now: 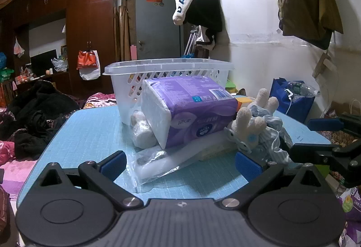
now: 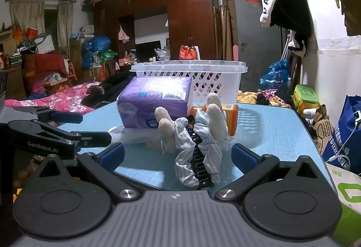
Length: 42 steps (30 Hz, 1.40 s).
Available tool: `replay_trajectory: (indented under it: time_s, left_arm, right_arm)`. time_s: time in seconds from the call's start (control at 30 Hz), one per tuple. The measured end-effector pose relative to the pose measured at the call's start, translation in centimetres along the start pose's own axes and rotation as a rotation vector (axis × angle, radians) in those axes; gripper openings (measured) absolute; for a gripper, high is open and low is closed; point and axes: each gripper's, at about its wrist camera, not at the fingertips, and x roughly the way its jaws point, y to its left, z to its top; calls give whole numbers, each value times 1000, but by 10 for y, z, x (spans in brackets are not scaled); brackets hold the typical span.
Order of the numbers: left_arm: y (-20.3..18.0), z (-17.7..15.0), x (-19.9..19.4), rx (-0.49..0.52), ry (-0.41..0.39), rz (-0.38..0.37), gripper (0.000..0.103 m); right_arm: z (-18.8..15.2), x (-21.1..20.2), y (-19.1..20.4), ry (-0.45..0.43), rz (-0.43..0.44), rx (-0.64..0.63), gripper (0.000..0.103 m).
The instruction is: Organize objects
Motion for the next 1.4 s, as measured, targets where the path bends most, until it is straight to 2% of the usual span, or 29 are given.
replay_trajectory:
  time_s: [0.4,1.4]
  left_arm:
    - [1,0,0,0,3,-3,103]
    - [2,-2,2,5,11,-5,103]
  right_arm:
    - [3,-4,-11,-25,3,55,103]
    - [3,-3,-11,-20,29,50,103]
